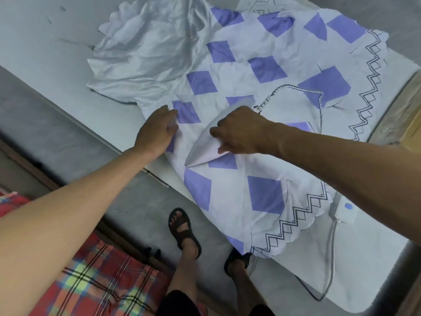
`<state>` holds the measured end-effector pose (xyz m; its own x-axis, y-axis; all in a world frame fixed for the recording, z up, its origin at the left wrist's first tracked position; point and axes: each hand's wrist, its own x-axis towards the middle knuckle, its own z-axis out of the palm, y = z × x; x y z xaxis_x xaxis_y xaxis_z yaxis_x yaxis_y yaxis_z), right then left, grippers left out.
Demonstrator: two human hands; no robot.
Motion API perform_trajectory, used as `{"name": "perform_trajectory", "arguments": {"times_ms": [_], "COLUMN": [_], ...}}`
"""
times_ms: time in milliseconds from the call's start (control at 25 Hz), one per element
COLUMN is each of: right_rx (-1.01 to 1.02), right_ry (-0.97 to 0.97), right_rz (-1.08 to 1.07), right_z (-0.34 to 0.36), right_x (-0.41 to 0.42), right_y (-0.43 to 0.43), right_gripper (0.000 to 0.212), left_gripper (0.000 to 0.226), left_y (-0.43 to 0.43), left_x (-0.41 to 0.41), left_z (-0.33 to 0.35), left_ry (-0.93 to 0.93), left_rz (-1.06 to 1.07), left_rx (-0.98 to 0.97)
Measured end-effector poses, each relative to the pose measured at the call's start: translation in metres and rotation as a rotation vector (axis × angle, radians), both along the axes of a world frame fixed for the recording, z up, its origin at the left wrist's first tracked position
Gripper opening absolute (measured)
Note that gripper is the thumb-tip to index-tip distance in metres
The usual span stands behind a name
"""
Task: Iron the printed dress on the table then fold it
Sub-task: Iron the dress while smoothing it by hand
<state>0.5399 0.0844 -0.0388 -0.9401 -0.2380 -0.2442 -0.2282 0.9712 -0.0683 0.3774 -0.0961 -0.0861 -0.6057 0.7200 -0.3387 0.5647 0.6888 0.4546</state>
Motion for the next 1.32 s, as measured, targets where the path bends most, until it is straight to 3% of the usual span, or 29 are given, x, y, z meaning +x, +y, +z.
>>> {"name": "perform_trajectory", "arguments": {"times_ms": [160,320,440,680,880,1320], "right_rx": [0.003,-0.017,0.001,-0.047,-0.072,-0.020], "right_ry": [0.013,0.022,0.061,0.042,0.029,0.089], "right_rz": [0.079,-0.063,-0.102,-0.126,-0.160,-0.154], "right_z": [-0.028,-0.041,-0.041,-0.050,-0.048,-0.048], "right_x": [-0.003,0.012,0.034,0.091,0.117,0.096], "right_y": [-0.014,-0.025,-0.033,-0.041,-0.050,-0.089], "right_gripper": [0.043,0.068,0.065,0.063,0.060,0.053], "left_gripper": [0.061,0.085,0.094,0.098,0.097,0.090], "left_y": [0.002,0.002,0.004,0.005,0.002,-0.011], "left_x": [-0.010,0.000,0.005,0.009,0.026,0.069], "left_z": [-0.037,-0.050,-0.050,-0.048,-0.036,-0.039], "left_ry": [0.088,0.127,0.166,0.114,0.161,0.206], "left_rz": [-0.260,-0.305,-0.337,-0.293,-0.183,-0.395], "left_rx": [-0.172,-0.339,-0.370,-0.378,-0.256,-0.348]}}
